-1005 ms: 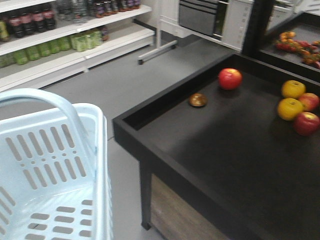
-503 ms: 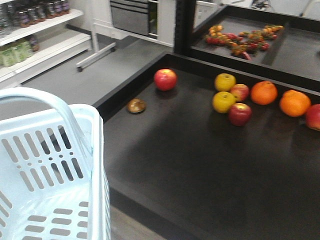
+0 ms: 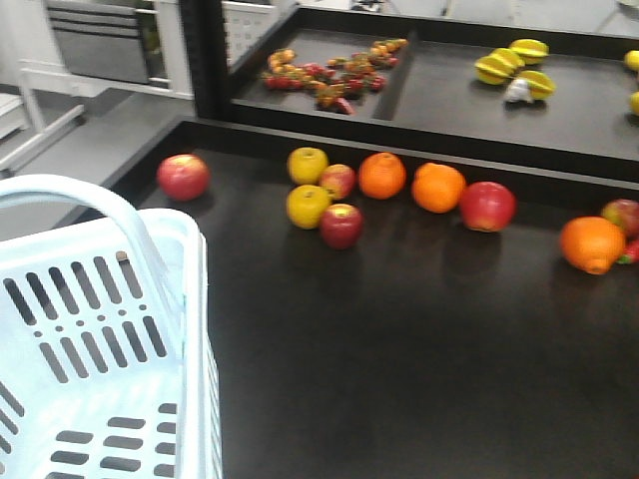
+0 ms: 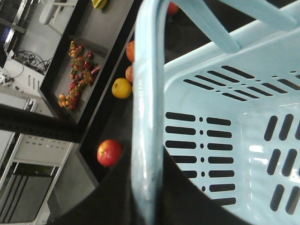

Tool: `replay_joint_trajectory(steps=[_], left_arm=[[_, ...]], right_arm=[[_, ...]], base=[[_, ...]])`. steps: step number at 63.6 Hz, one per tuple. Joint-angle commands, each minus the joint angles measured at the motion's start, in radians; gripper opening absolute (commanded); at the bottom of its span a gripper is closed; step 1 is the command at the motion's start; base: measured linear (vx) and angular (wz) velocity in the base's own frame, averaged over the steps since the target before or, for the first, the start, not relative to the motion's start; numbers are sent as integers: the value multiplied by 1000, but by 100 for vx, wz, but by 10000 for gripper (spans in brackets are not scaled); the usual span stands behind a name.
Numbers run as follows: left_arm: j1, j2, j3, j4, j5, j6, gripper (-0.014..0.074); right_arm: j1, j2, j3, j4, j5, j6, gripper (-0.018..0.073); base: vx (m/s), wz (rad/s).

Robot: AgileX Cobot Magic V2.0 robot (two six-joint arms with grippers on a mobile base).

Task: Pick three apples into basket with both arms
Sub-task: 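Turn the base toward the fruit table with apples and oranges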

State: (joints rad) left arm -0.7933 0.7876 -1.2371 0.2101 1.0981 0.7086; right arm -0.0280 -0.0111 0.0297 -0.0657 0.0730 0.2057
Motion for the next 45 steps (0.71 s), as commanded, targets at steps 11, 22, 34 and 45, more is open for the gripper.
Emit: replay_joint_trajectory(steps=[11,22,34,45], left_arm=[[-6,0,-28,8,-88,-12,-6],[-6,0,-28,8,-88,-12,-6],[-6,0,-28,8,-88,-12,-6],[-6,0,-28,8,-88,-12,-6]], right_arm=[[-2,-3,13,-6,-73,-6,-9],[-2,-4,13,-7,-73,-6,-9],[-2,-4,13,-7,-73,-6,-9],[-2,-4,13,-7,-73,-6,-9]], base=[[8,-49],[8,-43],[7,-34],[7,-26]])
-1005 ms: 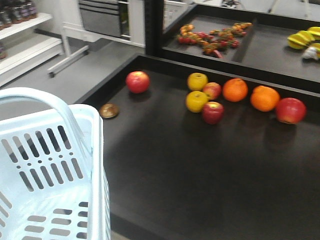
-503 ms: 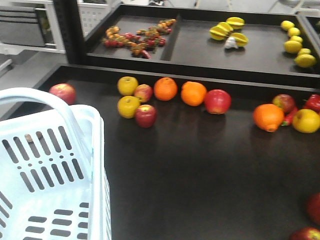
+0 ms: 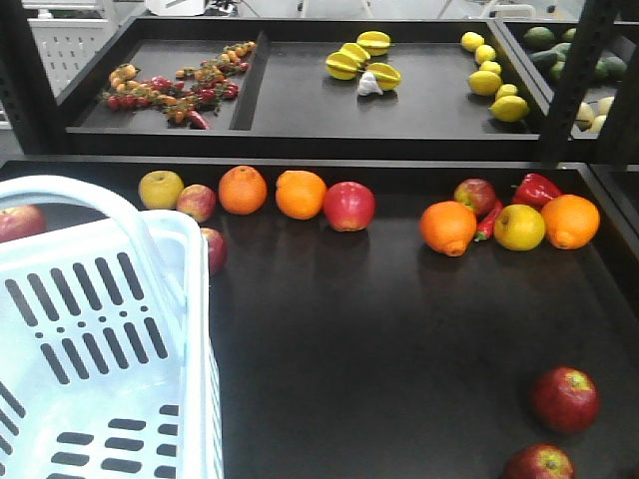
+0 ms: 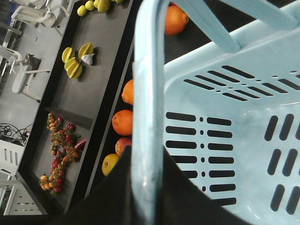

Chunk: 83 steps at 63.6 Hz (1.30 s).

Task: Pick three apples into basket with both arms

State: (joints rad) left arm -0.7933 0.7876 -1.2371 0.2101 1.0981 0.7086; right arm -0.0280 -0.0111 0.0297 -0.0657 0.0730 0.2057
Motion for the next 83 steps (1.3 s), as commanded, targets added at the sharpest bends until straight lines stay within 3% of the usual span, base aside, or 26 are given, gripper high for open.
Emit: replay_joint_trajectory(steps=[1,83], left_arm=[[-6,0,-28,8,-88,-12,-6],[-6,1,-28,8,-88,-12,-6]], right_arm=[[-2,-4,13,-7,-73,-6,-9],[-2,-4,13,-7,-73,-6,-9]], base=[[5,-21],[1,-3]])
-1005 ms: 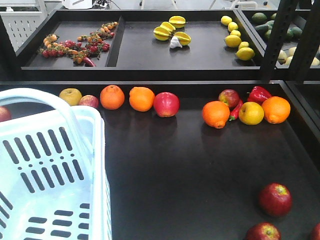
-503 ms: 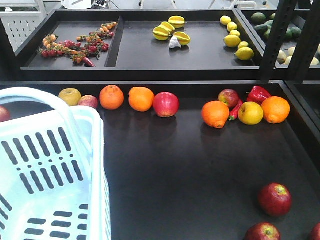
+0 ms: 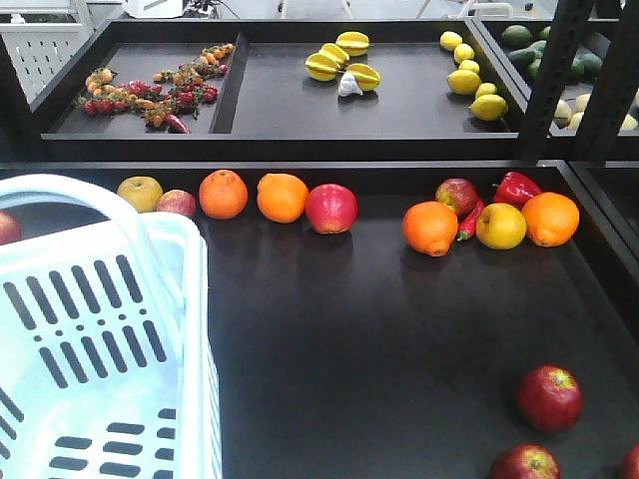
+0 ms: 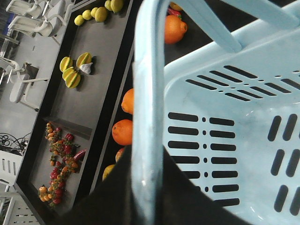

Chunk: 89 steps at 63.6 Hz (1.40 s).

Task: Pick three apples into basket with both arms

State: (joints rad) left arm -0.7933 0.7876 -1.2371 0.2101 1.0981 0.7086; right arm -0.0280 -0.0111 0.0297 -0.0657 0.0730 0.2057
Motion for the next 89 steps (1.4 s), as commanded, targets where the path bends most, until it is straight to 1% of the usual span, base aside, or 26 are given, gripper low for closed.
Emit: replay_joint_trajectory(steps=[1,24,38,48,52,60,64,70,75,81,89], left_arm=[[-6,1,-28,8,-88,-12,-6],[-6,1,-28,8,-89,-12,-6],[-6,1,-28,8,-122,-12,-6],[-6,1,-28,8,-105,-12,-6],[-6,3,-28,8,-116,-12,-6],[-6,34,-28,8,-173,-12,-6],[-6,55,-28,8,-190,2,-6],[-6,123,-28,8,-202,41,-6],[-6,192,-28,8,-236,46,-6],[-6,284,-28,8,-311,46,-6],[-6,406,-28,8,-470,51,-6]], right_arm=[[-2,-4,13,-7,-73,-6,-9],[-2,-4,13,-7,-73,-6,-9],[-2,-4,13,-7,-73,-6,-9],[-2,-4,13,-7,-73,-6,-9],[-2,-4,13,-7,-73,-6,-9],[-2,-4,13,-7,-73,-6,-9],[-2,-4,13,-7,-73,-6,-9],[-2,-4,13,-7,-73,-6,-9],[-2,-4,13,-7,-73,-6,-9],[-2,-4,13,-7,-73,-6,-9],[-2,-4,13,-7,-73,-6,-9]], base=[[0,0],[0,0],[0,0],[0,0],[0,0],[0,0],[0,0],[0,0],[0,0],[0,0],[0,0]])
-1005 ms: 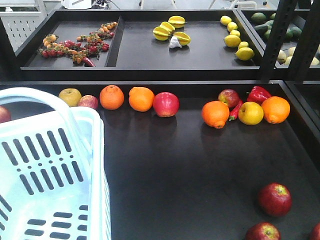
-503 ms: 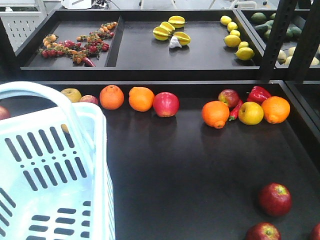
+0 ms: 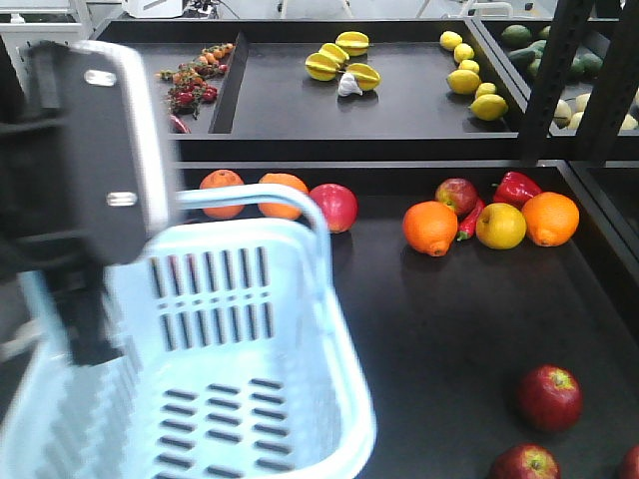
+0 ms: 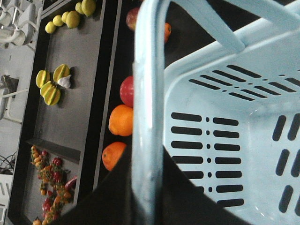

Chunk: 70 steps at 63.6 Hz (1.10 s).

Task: Pick three apples into basket with both arms
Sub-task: 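Lower the light-blue basket onto the table with the left gripper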

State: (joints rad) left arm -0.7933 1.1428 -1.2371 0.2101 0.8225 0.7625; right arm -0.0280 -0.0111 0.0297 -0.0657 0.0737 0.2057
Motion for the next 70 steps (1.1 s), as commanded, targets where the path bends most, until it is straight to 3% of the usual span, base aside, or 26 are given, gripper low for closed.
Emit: replay_joint_trajectory(steps=[1,8,37,70], left_arm=[[-6,64,-28,8,-220,2,-6],[-6,162,-28,8,-333,47,-6],[55,490,-28,16,-769,46,-6],[90,645,-28,19,-822,47,-6]], right_arm=[[-2,-4,13,-7,-74,-6,-9],[-2,-4,13,-7,-74,-6,-9],[-2,-4,13,-7,-74,-6,-9],[-2,-4,13,-7,-74,-6,-9]], base=[[0,0],[0,0],[0,0],[0,0]])
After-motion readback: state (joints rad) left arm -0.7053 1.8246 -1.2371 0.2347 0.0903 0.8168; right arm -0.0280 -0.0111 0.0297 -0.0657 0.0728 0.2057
